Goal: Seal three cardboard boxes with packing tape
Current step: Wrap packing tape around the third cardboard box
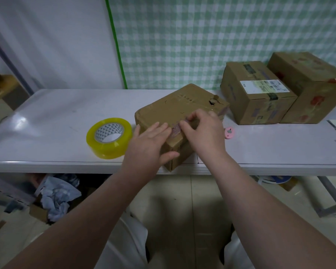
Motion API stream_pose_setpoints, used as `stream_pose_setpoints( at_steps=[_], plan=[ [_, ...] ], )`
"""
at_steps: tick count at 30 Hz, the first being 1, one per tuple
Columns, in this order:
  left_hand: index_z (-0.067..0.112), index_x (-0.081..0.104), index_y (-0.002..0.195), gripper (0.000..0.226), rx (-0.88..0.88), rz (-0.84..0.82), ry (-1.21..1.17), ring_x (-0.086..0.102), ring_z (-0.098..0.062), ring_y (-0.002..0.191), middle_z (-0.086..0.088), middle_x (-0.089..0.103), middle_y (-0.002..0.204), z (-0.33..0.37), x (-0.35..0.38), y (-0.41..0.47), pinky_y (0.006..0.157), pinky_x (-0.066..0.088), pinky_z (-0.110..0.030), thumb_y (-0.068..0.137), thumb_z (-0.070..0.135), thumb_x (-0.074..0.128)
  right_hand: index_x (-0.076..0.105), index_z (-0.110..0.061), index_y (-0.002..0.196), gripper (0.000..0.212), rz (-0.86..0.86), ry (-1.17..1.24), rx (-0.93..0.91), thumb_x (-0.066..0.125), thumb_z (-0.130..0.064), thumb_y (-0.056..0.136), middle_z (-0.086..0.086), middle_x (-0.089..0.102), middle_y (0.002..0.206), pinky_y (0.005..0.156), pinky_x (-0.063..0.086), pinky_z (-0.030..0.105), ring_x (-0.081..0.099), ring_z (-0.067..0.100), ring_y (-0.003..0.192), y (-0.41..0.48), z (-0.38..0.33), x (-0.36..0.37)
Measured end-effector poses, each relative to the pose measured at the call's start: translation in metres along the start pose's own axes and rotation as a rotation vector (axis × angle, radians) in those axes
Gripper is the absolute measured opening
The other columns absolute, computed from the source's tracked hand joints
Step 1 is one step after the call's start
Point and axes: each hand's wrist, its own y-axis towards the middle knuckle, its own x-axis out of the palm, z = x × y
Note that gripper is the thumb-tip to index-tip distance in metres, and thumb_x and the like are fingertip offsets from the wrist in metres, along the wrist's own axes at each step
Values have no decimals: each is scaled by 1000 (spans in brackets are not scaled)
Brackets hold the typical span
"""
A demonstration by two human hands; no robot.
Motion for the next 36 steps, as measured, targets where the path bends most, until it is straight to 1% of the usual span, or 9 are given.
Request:
stream_pose_setpoints(
  at_steps=[4,6,10,13,16,21,27,29,36],
  plan=[
    [18,53,135,69,6,9,-34,39,-21,137,0,52,140,8,-6,4,112,4,-58,80,59,55,67,-21,94,12,-56,82,41,66,-30,87,0,55,97,71,29,19,53,15,93,18,9,-7],
    [24,44,142,67,-67,27,-23,26,-18,143,5,42,148,1,-13,9,113,-5,-56,84,56,57,69,-21,99,14,-101,135,75,61,-27,89,1,63,103,81,38,23,56,16,101,21,12,-13],
    [40,35,144,66,-210,-67,-21,7,-24,147,9,21,157,-14,-15,13,109,1,-67,84,67,44,60,-25,128,38,-208,287,174,51,-37,94,-4,61,128,104,41,33,53,15,119,11,8,-15],
    [45,34,143,69,-163,-108,-23,19,-32,143,2,28,156,-5,-6,7,110,20,-61,80,73,24,42,-30,145,52,-286,329,210,49,-41,94,-7,47,145,110,34,31,43,14,132,6,4,-9],
    [50,30,142,59,-177,-84,67,24,-34,140,4,30,155,8,3,5,108,21,-62,85,64,25,33,-32,149,56,-324,290,188,49,-37,95,-4,43,149,110,34,30,42,16,133,9,4,-6],
    [49,34,141,46,-202,-35,108,30,-30,136,9,34,152,22,10,7,103,27,-60,95,52,34,36,-33,147,53,-353,348,203,49,-34,96,-5,44,148,108,40,34,47,15,129,19,9,-4],
    [34,59,127,41,-240,122,-60,46,-26,125,10,56,136,25,12,5,96,35,-56,89,39,45,37,-37,145,50,-408,408,215,49,-35,97,-8,47,144,110,38,34,46,14,129,25,17,-7],
    [34,60,126,40,-251,134,-63,46,-26,125,10,57,135,27,12,4,96,35,-58,89,39,45,36,-38,146,50,-427,427,227,47,-35,97,-8,52,137,108,37,29,47,15,128,23,18,-7],
    [40,62,121,31,-261,140,-67,46,-27,125,9,57,134,30,15,2,94,36,-61,92,33,53,36,-34,146,48,-406,481,210,45,-28,99,-10,42,148,112,34,31,42,9,132,17,22,-3]
  ],
)
